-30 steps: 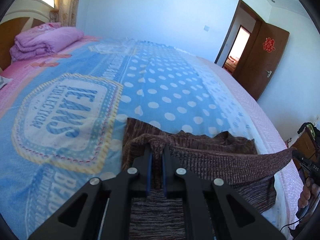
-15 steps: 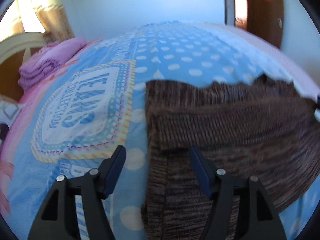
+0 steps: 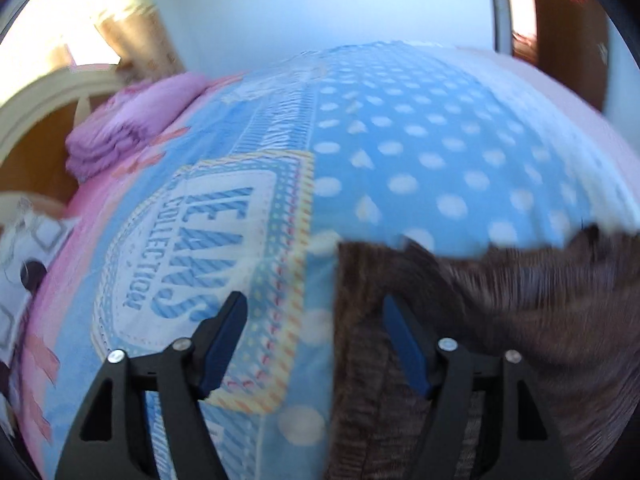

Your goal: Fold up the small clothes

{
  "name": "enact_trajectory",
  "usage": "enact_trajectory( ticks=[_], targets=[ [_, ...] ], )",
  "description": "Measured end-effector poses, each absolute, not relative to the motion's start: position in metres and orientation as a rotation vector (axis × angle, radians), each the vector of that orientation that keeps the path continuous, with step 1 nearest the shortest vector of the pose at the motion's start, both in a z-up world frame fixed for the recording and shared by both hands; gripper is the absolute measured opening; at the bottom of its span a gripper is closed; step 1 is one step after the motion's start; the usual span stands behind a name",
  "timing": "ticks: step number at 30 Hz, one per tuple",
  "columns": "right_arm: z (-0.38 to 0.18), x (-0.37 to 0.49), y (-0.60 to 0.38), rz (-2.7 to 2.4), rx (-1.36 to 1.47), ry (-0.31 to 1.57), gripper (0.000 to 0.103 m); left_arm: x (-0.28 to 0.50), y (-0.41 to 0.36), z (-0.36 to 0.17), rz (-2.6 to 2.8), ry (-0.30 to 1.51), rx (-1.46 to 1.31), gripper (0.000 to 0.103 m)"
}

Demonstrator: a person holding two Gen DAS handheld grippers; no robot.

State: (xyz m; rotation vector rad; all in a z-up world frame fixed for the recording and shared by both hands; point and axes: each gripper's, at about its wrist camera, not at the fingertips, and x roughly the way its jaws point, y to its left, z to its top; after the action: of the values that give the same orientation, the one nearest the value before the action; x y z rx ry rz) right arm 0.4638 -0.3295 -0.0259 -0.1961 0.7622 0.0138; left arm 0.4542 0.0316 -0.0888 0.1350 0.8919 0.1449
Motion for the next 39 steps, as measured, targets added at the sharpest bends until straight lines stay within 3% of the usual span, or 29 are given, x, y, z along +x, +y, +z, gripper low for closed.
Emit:
enact_trajectory(
  ticks=[6,9,12,15,30,39],
  targets=[
    [-0.022,0.446,-0.324,0.191,-0.125,0.813,0.076,0.443,0.041,-0.099,0.136,0.926,0.145,0.075],
    [-0.049,0.413,-0.299,0.281,-0.326,0.875,0.076,0.42,0.028,-0.111,0.077,0.931,0.231,0.075],
    [-0.07,0.398,-0.294,0.272,-0.436,0.91,0.076,0.402,0.007,-0.122,-0.014,0.948,0.305,0.085],
    [-0.087,0.401,-0.295,0.208,-0.554,0.928,0.076,0.403,-0.013,-0.131,-0.035,0.951,0.365,0.086],
    [-0.048,0.429,-0.286,0.292,-0.324,0.904,0.076,0.451,-0.029,-0.126,0.082,0.946,0.269,0.09],
    [-0.079,0.394,-0.183,0.445,-0.503,0.872,0.076,0.453,-0.033,-0.116,0.073,0.941,0.239,0.09]
  ],
)
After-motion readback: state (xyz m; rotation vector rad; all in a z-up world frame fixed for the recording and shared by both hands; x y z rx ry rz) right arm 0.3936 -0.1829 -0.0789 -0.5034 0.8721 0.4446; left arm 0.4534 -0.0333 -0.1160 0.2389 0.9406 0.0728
